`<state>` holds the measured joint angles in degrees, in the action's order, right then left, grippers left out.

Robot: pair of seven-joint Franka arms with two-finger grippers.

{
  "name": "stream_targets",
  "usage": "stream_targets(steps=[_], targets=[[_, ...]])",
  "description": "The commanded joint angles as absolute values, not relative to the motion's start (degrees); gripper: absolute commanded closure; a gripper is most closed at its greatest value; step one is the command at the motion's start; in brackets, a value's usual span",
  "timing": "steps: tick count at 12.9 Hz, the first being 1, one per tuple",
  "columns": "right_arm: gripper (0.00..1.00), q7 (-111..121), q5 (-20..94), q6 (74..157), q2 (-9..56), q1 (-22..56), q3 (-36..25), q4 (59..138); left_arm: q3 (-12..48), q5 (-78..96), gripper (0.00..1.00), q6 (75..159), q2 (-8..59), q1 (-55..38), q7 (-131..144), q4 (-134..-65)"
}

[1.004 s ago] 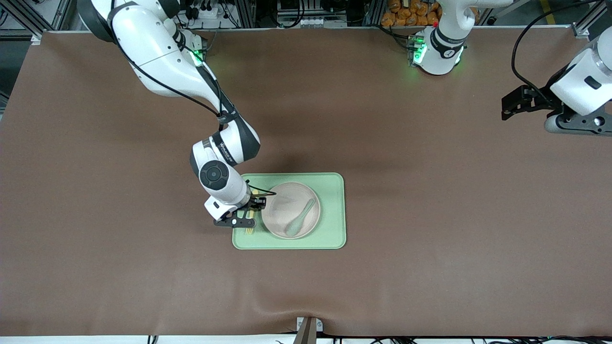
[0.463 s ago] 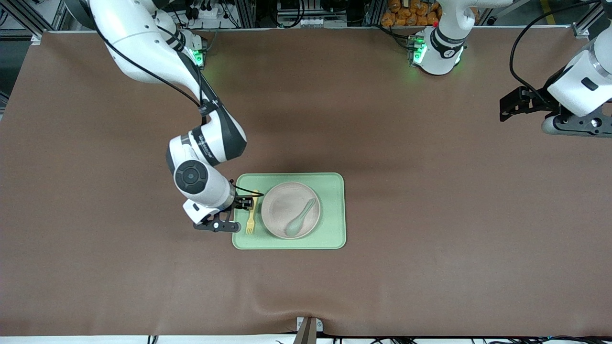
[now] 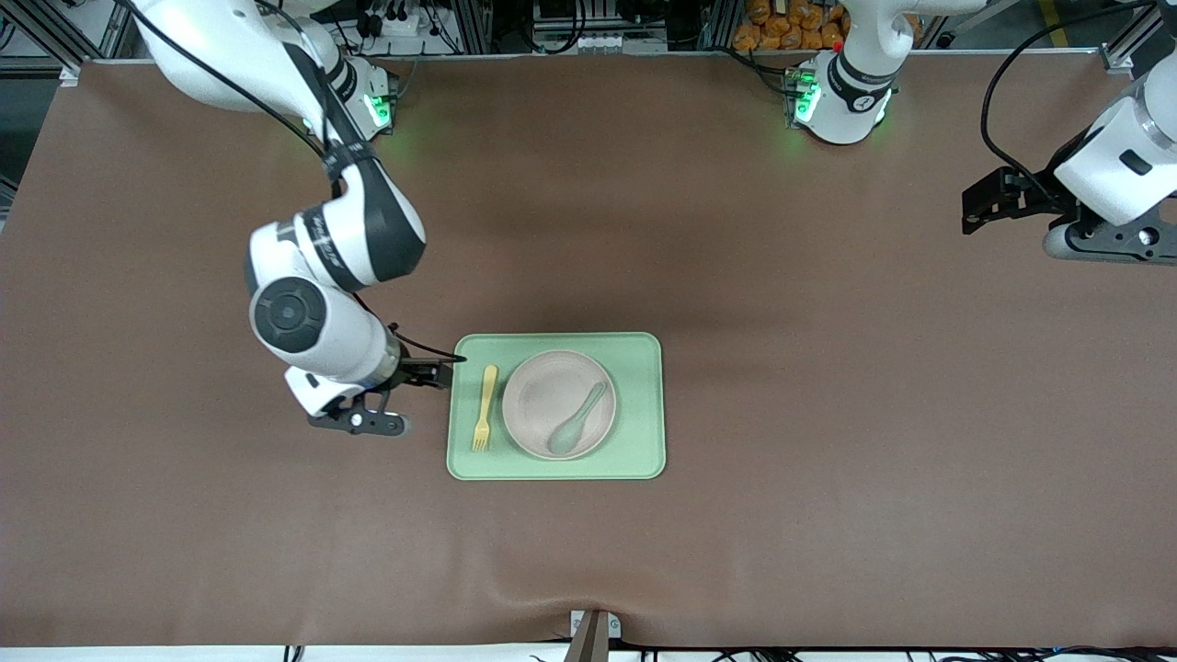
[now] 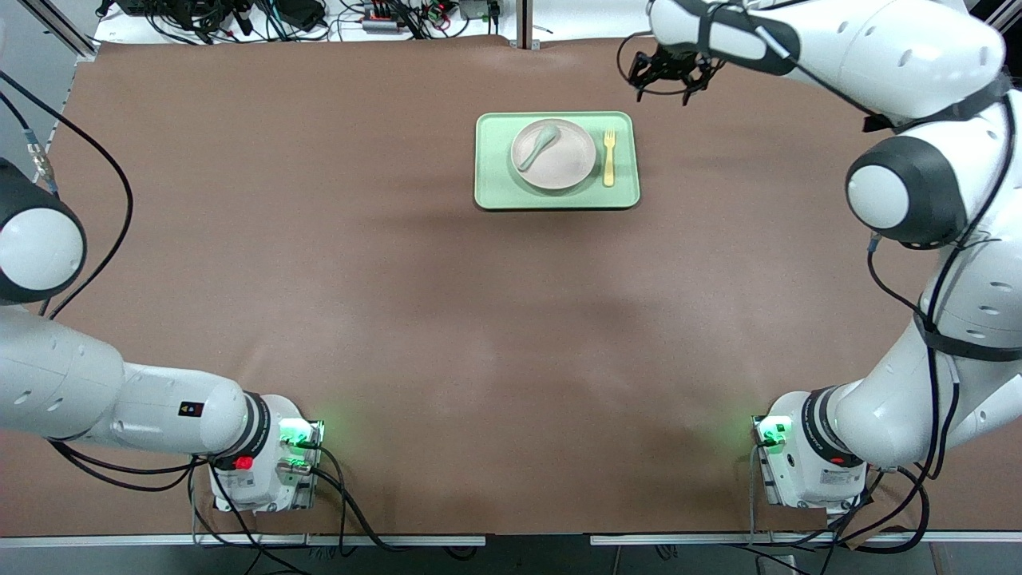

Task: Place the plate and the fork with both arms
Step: 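Lower the fork onto the tray beside the plate and open the right gripper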

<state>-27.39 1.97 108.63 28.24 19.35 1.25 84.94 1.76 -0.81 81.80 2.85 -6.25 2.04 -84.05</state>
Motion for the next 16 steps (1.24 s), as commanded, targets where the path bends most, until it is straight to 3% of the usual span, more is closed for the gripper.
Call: stream_targets(steps=[1,5,9,16], targets=[[0.00,-26.5,2.2,104.7,23.5,16.2,2.0,86.4,1.7,-0.2,0.00,82.1,2.8,-5.8,2.1,-83.8],[0.00,-26.5,2.6,101.0,18.9,10.7,2.4,86.4,1.6,-0.2,0.00,82.1,2.9,-5.7,2.0,-83.9],[0.00,-26.4,2.6,97.7,14.2,-1.2,9.0,86.4,1.6,-0.2,0.00,82.1,2.9,-5.7,2.0,-83.9],[0.00,-9.7,2.7,90.2,7.6,-5.7,7.6,86.4,1.6,-0.3,0.00,82.1,3.0,-5.7,2.0,-83.8]])
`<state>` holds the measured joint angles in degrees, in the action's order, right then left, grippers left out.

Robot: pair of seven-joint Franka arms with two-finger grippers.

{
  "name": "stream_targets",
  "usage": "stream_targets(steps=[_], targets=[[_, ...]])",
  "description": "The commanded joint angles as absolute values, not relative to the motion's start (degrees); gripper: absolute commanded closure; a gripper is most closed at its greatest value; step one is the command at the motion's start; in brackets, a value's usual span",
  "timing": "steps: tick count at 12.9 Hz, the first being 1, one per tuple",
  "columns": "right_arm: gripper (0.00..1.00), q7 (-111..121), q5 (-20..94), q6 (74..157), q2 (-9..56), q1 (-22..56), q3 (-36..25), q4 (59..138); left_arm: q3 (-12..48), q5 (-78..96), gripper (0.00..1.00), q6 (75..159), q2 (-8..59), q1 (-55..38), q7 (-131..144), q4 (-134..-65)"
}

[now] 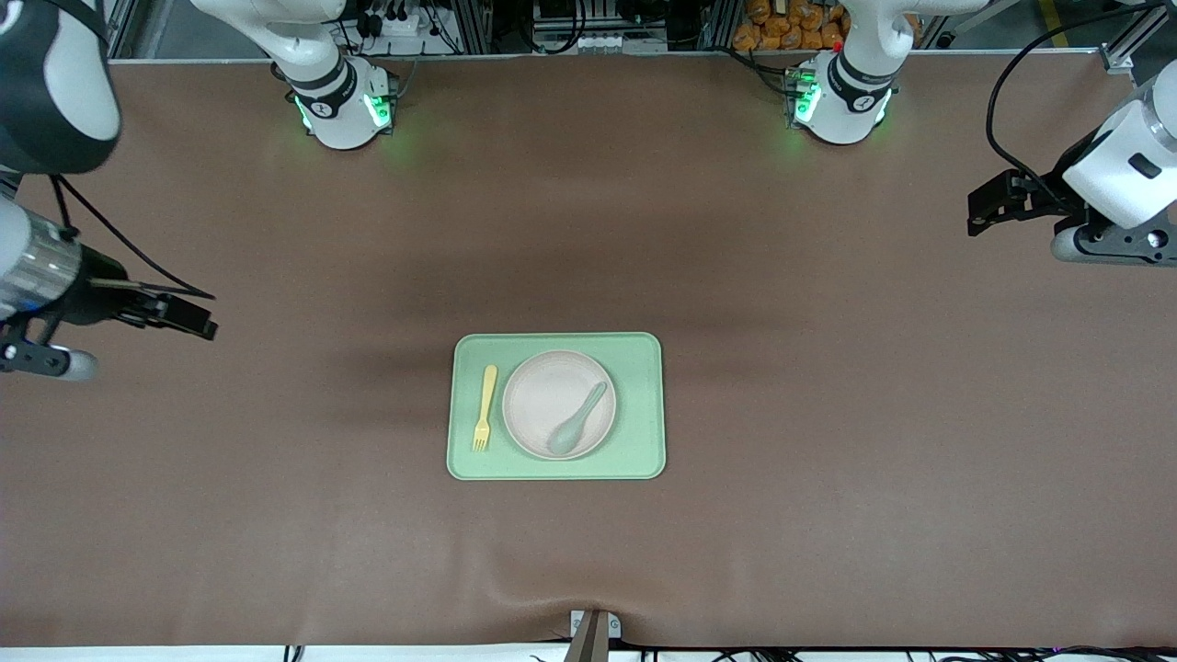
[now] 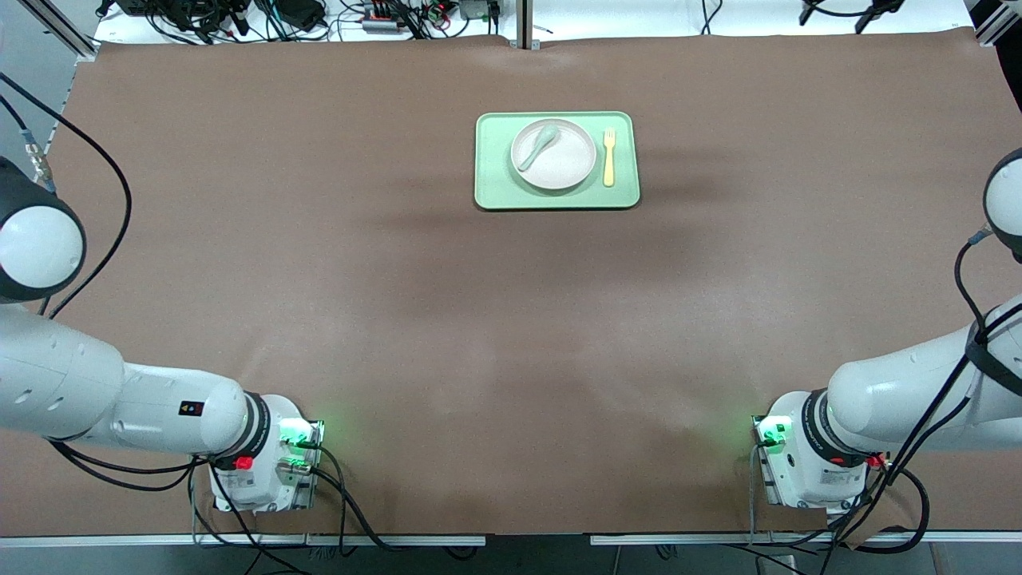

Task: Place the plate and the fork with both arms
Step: 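Lower the fork onto the tray beside the plate and open the right gripper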

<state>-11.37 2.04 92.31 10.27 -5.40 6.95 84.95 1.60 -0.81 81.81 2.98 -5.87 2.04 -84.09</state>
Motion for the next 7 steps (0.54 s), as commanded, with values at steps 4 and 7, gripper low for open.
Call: stream_targets(steps=[4,7], targets=[[0.00,-8.6,2.6,86.1,3.3,-6.0,7.6,88.1,1.6,-0.3,0.00,82.2,3.3,-5.7,2.0,-83.8],[0.00,-8.8,2.6,90.1,-0.9,-4.8,4.8,92.3,1.6,-0.3,0.00,82.2,3.3,-5.7,2.0,-83.8]])
